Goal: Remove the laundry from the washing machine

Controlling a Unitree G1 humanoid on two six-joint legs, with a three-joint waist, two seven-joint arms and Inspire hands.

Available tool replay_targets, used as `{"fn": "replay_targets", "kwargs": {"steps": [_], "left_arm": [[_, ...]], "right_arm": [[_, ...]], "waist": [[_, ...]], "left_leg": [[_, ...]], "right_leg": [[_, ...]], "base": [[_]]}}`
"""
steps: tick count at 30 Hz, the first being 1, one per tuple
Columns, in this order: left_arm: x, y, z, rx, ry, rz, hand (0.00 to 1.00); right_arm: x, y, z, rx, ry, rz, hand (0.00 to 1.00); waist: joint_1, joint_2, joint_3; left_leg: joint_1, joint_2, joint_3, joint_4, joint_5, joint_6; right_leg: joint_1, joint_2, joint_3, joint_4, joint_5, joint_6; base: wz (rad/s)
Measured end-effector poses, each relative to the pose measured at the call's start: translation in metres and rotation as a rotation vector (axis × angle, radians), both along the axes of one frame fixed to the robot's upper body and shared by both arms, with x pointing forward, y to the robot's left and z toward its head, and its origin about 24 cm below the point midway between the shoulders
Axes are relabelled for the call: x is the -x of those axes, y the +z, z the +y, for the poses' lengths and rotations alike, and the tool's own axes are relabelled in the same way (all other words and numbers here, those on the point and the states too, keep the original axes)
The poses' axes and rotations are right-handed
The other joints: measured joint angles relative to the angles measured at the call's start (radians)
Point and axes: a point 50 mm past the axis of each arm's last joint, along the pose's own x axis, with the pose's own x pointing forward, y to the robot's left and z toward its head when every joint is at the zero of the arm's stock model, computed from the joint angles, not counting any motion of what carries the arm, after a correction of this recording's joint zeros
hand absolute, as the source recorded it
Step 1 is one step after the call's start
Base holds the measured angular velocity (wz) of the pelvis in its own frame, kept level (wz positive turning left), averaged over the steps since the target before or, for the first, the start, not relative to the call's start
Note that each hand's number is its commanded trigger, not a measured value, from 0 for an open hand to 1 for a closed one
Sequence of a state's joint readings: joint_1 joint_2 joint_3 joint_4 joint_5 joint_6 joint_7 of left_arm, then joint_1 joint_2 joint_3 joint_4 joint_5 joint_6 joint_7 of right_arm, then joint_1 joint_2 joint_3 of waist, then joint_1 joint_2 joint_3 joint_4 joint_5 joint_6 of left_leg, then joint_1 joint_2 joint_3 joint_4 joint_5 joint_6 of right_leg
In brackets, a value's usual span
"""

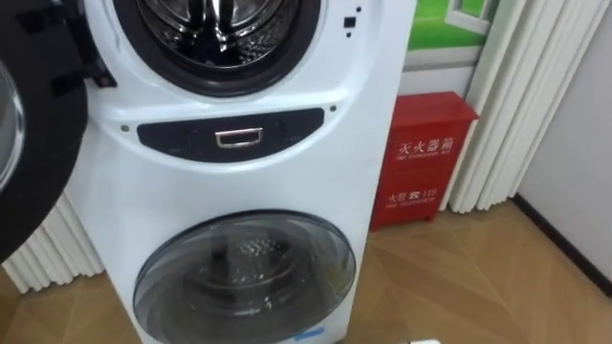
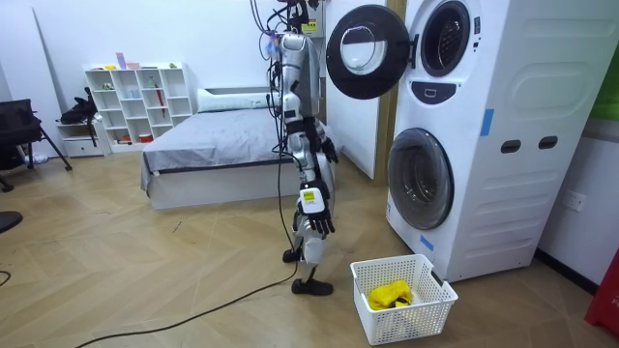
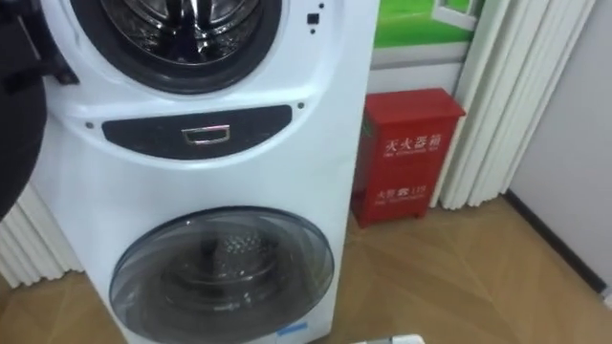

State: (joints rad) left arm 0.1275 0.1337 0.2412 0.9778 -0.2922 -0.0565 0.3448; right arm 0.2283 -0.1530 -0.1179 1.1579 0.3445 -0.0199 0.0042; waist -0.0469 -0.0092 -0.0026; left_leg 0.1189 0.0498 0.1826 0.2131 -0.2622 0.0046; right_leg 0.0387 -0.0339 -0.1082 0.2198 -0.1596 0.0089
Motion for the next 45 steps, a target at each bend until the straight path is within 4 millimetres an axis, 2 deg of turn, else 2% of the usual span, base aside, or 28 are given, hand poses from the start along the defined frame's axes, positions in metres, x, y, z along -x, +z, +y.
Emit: {"fn": "replay_targets", "kwargs": {"steps": [4,6,8,11,15,17,18,20,21,25,26,29,33,37,41,45], "left_arm": [[-0.002,0.018,0.032,-0.057,0.217,-0.142,0.0],[0.002,0.027,0.047,-0.073,0.327,-0.201,0.0],[0.004,0.041,0.068,-0.123,0.435,-0.272,0.0],[0.01,0.058,0.091,-0.173,0.556,-0.35,0.0],[0.013,0.082,0.108,-0.243,0.657,-0.446,0.0],[0.009,0.099,0.12,-0.302,0.686,-0.495,0.0],[0.007,0.104,0.123,-0.317,0.695,-0.515,0.0],[0.0,0.127,0.133,-0.381,0.71,-0.587,0.0],[-0.002,0.132,0.136,-0.397,0.707,-0.599,0.0],[-0.015,0.174,0.163,-0.498,0.697,-0.699,0.0],[-0.017,0.187,0.171,-0.527,0.702,-0.733,0.0],[-0.017,0.206,0.181,-0.582,0.718,-0.781,0.0],[-0.016,0.21,0.185,-0.584,0.725,-0.787,0.0],[-0.026,0.212,0.194,-0.539,0.728,-0.788,0.0],[-0.047,0.236,0.202,-0.533,0.691,-0.866,0.0],[-0.056,0.25,0.207,-0.543,0.654,-0.898,0.0]], "right_arm": [[0.001,0.004,-0.012,0.036,-0.033,-0.017,0.0],[0.001,0.006,-0.017,0.051,-0.061,-0.033,0.0],[0.004,0.008,-0.021,0.061,-0.065,-0.046,0.0],[0.006,0.01,-0.025,0.074,-0.084,-0.049,0.0],[0.005,0.014,-0.031,0.101,-0.078,-0.069,0.0],[0.004,0.014,-0.031,0.111,-0.04,-0.059,0.0],[0.004,0.014,-0.031,0.113,-0.04,-0.058,0.0],[0.005,0.015,-0.032,0.127,-0.031,-0.053,0.0],[0.006,0.015,-0.032,0.128,-0.029,-0.048,0.0],[0.004,0.016,-0.033,0.134,-0.004,-0.049,0.0],[0.004,0.018,-0.035,0.142,-0.005,-0.055,0.0],[0.009,0.019,-0.039,0.149,-0.026,-0.055,0.0],[0.019,0.02,-0.04,0.148,0.005,-0.012,0.0],[0.029,0.022,-0.045,0.16,-0.001,0.016,0.0],[0.029,0.027,-0.056,0.191,-0.023,0.002,0.0],[0.026,0.031,-0.063,0.217,-0.04,-0.019,0.0]], "waist": [[0.026,0.02,-0.0019],[0.035,0.027,-0.0062],[0.073,0.029,-0.0057],[0.108,0.032,-0.005],[0.142,0.042,-0.001],[0.143,0.051,-0.0002],[0.144,0.053,-0.0006],[0.162,0.065,-0.0003],[0.164,0.07,-0.001],[0.167,0.091,-0.0032],[0.165,0.093,-0.0028],[0.164,0.096,-0.0021],[0.161,0.099,-0.003],[0.16,0.099,-0.0032],[0.16,0.094,-0.0045],[0.153,0.092,-0.0052]], "left_leg": [[0.024,0.007,-0.009,-0.019,0.003,-0.007],[0.027,0.005,-0.025,-0.035,0.005,-0.01],[0.03,0.006,-0.031,-0.044,0.008,-0.013],[0.033,0.006,-0.044,-0.044,0.008,-0.013],[0.03,0.005,-0.061,-0.044,0.008,-0.013],[0.023,0.001,-0.088,-0.045,0.008,-0.013],[0.021,0.0,-0.094,-0.045,0.008,-0.013],[0.014,-0.004,-0.107,-0.045,0.008,-0.013],[0.013,-0.004,-0.109,-0.045,0.008,-0.013],[0.012,-0.006,-0.116,-0.045,0.009,-0.011],[0.012,-0.008,-0.115,-0.045,0.009,-0.011],[0.013,-0.012,-0.112,-0.044,0.009,-0.011],[0.011,-0.012,-0.11,-0.045,0.009,-0.011],[0.013,-0.012,-0.11,-0.045,0.01,-0.011],[0.011,-0.011,-0.104,-0.046,0.01,-0.011],[0.013,-0.011,-0.102,-0.047,0.01,-0.011]], "right_leg": [[0.029,0.008,-0.019,-0.02,0.0,-0.002],[0.035,0.008,-0.033,-0.033,-0.003,-0.001],[0.042,0.01,-0.035,-0.036,-0.008,-0.001],[0.047,0.009,-0.052,-0.038,-0.01,0.001],[0.047,0.006,-0.064,-0.038,-0.011,0.001],[0.047,0.001,-0.091,-0.04,-0.013,0.005],[0.049,0.0,-0.094,-0.044,-0.013,0.006],[0.051,-0.002,-0.101,-0.054,-0.013,0.006],[0.05,-0.002,-0.104,-0.054,-0.014,0.006],[0.052,-0.003,-0.11,-0.053,-0.016,0.007],[0.053,-0.004,-0.108,-0.053,-0.019,0.006],[0.053,-0.008,-0.103,-0.051,-0.026,0.003],[0.049,-0.006,-0.093,-0.05,-0.028,0.002],[0.048,-0.006,-0.09,-0.049,-0.028,0.002],[0.051,-0.005,-0.087,-0.049,-0.028,0.003],[0.05,-0.004,-0.085,-0.049,-0.027,0.003]], "base": [[0.08],[0.17],[0.06],[0.09],[0.14],[0.32],[0.25],[0.08],[0.09],[0.04],[0.0],[-0.05],[-0.02],[0.0],[-0.02],[-0.06]]}}
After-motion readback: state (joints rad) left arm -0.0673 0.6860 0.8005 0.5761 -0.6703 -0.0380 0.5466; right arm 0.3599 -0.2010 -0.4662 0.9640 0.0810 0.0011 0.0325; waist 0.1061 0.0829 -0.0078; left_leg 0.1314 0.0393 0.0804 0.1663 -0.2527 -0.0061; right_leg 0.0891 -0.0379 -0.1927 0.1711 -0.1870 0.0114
